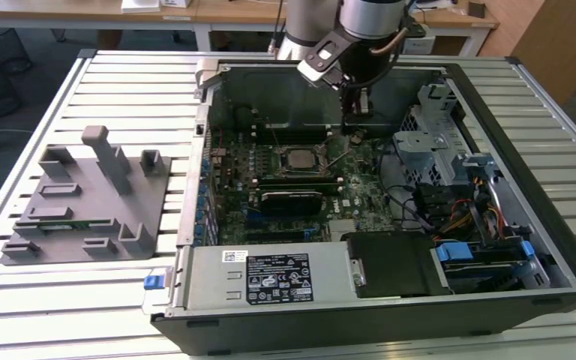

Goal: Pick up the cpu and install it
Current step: 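Close the cpu cover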

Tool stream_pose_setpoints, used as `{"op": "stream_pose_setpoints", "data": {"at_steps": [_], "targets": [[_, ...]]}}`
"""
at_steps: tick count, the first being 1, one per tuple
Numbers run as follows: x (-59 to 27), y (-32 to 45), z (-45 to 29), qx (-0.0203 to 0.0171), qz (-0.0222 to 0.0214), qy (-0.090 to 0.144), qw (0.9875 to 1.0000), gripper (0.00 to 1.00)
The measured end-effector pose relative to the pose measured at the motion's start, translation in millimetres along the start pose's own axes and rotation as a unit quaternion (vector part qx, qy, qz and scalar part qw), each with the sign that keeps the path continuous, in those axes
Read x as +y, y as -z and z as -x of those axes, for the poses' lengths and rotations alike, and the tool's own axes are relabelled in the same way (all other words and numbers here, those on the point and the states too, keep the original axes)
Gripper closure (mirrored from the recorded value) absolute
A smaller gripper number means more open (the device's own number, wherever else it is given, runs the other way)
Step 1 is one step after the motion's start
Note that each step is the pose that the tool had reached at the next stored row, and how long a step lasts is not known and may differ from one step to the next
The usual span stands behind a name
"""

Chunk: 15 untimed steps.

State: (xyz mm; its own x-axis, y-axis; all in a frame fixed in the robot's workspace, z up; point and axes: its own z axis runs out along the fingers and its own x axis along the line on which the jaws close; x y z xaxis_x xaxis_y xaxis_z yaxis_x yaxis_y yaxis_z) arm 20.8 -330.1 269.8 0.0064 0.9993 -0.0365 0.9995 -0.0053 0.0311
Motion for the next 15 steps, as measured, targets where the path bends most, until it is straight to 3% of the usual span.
{"op": "stream_pose_setpoints", "data": {"at_steps": [15], "targets": [[22.0, -13.9, -8.7, 0.0000, -0.0104, 0.000, 0.9999, 0.89]]}}
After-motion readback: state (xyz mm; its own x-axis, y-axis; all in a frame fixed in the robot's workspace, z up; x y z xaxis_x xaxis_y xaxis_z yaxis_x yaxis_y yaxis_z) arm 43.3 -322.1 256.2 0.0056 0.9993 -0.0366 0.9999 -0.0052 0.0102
